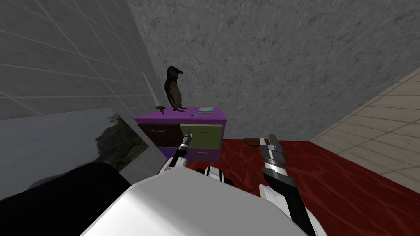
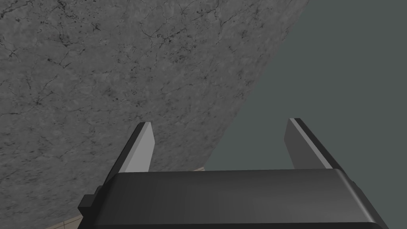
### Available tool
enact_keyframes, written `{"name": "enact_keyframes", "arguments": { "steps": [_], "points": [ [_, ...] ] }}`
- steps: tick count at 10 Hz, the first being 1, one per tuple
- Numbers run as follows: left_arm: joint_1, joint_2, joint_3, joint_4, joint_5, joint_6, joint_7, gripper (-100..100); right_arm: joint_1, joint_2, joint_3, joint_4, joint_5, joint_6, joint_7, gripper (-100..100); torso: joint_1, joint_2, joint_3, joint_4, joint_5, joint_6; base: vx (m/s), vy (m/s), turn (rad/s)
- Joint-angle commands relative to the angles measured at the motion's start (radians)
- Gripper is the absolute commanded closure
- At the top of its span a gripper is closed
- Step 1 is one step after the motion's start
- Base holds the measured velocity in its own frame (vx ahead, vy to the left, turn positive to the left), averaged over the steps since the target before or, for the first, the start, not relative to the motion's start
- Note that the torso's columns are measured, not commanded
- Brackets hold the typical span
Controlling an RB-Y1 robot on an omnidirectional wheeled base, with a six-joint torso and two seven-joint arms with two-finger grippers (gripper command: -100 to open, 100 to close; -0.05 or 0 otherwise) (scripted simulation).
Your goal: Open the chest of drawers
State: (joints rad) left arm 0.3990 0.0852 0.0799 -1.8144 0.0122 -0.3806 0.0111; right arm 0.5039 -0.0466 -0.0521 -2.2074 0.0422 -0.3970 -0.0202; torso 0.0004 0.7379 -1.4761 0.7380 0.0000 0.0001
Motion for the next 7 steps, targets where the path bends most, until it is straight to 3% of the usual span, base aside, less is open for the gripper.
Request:
{"name": "enact_keyframes", "arguments": {
  "steps": [1,4,7],
  "points": [
    [-0.007,-0.06,0.004,0.031,0.001,0.012,-0.002,-100,0.0,0.0,0.0,0.0,0.0,0.0,0.0,0,0.001,0.0,0.0,0.0,0.0,0.0,-0.004,-0.076,0.014],
    [-0.01,-0.126,0.005,0.046,0.001,0.017,-0.004,-100,0.0,0.0,0.0,0.0,0.0,0.0,0.0,0,0.001,0.0,0.0,0.0,0.0,0.0,0.005,-0.044,0.007],
    [-0.001,-0.117,0.007,-0.002,0.001,0.055,-0.004,-100,0.0,0.0,0.0,0.0,0.0,0.0,0.0,0,0.001,-0.002,-0.001,-0.001,0.0,0.0,0.054,0.002,-0.016]
  ]
}}
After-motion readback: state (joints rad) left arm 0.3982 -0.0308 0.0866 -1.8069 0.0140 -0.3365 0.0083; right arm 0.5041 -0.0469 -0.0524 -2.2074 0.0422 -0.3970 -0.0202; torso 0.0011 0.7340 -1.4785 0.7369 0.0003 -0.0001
